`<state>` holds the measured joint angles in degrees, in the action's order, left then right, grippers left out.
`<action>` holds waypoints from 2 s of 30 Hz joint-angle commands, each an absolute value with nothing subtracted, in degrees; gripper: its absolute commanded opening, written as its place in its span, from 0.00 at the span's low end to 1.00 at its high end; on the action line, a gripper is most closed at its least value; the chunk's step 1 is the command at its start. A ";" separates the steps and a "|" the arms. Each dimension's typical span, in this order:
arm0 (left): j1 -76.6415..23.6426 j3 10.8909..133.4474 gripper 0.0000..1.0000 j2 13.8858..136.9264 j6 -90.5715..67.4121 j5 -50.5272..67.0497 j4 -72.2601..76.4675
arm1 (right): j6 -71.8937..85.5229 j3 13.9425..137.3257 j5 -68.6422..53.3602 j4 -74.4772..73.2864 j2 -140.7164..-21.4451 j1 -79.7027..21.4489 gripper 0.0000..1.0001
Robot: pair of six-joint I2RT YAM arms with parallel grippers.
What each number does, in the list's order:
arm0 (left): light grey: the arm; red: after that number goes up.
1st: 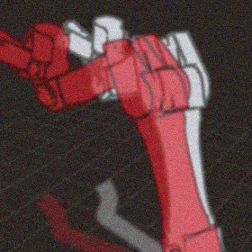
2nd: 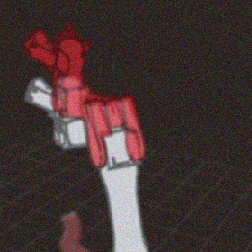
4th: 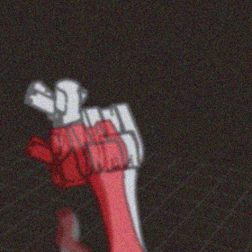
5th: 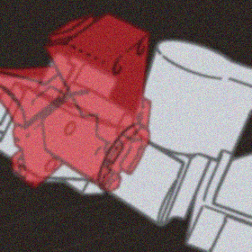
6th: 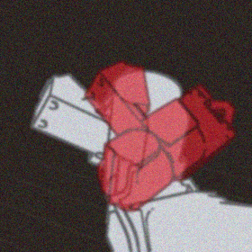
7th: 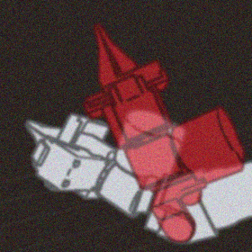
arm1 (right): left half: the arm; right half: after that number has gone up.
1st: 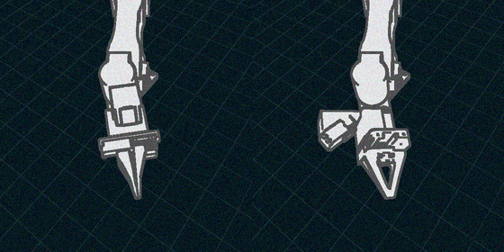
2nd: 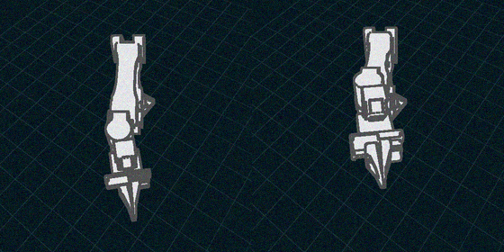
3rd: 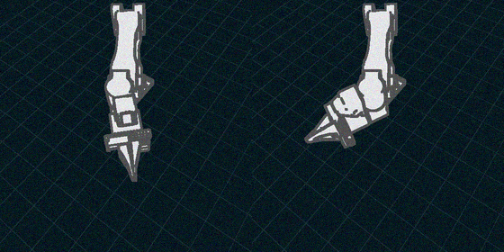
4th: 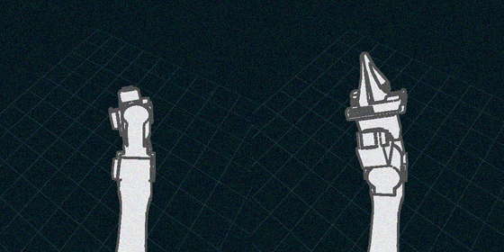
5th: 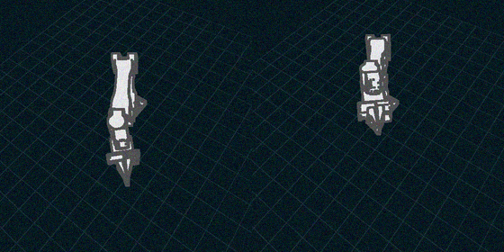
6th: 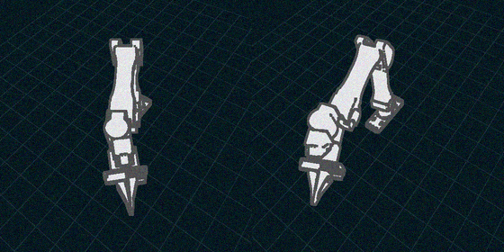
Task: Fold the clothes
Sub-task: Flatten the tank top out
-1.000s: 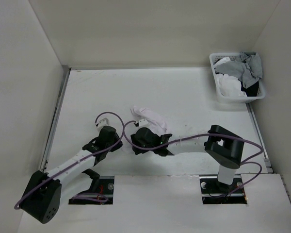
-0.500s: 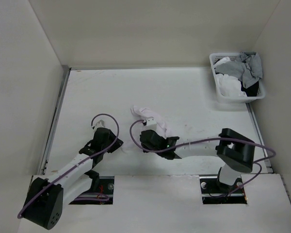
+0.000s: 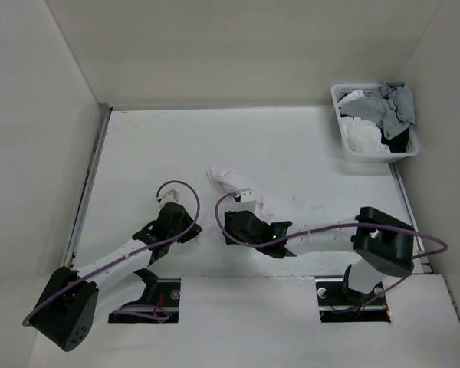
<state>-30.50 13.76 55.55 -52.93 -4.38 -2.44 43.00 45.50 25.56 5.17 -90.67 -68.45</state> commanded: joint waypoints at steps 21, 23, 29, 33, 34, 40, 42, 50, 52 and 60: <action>-24.57 13.36 0.04 46.76 -53.97 -1.23 -2.90 | 36.12 61.26 24.08 3.78 -107.58 -68.77 0.43; -24.21 13.36 0.04 46.93 -53.79 -0.88 -2.64 | 36.38 61.08 25.04 3.25 -107.40 -68.77 0.28; -24.04 14.15 0.04 47.72 -53.88 -0.79 -1.58 | 37.97 56.88 30.66 3.86 -99.95 -69.04 0.16; -23.51 18.09 0.03 46.94 -53.53 -0.79 -2.28 | 39.37 50.47 33.57 6.15 -88.45 -69.04 0.13; -23.42 19.50 0.03 46.32 -53.44 -0.79 -2.37 | 39.72 48.71 34.01 6.67 -84.85 -69.04 0.13; -21.40 35.48 0.02 44.48 -50.28 -2.02 -7.20 | 36.23 44.47 35.15 7.91 -61.47 -67.46 0.10; -21.31 40.93 0.02 43.60 -49.49 -3.07 -8.52 | 32.63 46.31 35.77 7.39 -55.14 -66.93 0.09; -27.89 62.73 0.02 40.26 -45.98 -14.66 -13.00 | 15.84 62.64 43.23 3.69 -46.15 -73.59 0.08; -30.53 65.91 0.02 39.64 -44.39 -17.21 -13.45 | 12.06 67.13 45.17 3.60 -46.32 -76.93 0.07; -40.99 71.98 0.02 36.48 -36.14 -28.64 -11.96 | 9.58 76.37 45.26 2.63 -48.42 -86.78 0.07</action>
<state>-39.88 69.54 36.95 -42.19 -19.33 -12.51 13.06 73.08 42.76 2.52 -48.03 -84.99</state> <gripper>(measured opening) 0.024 0.076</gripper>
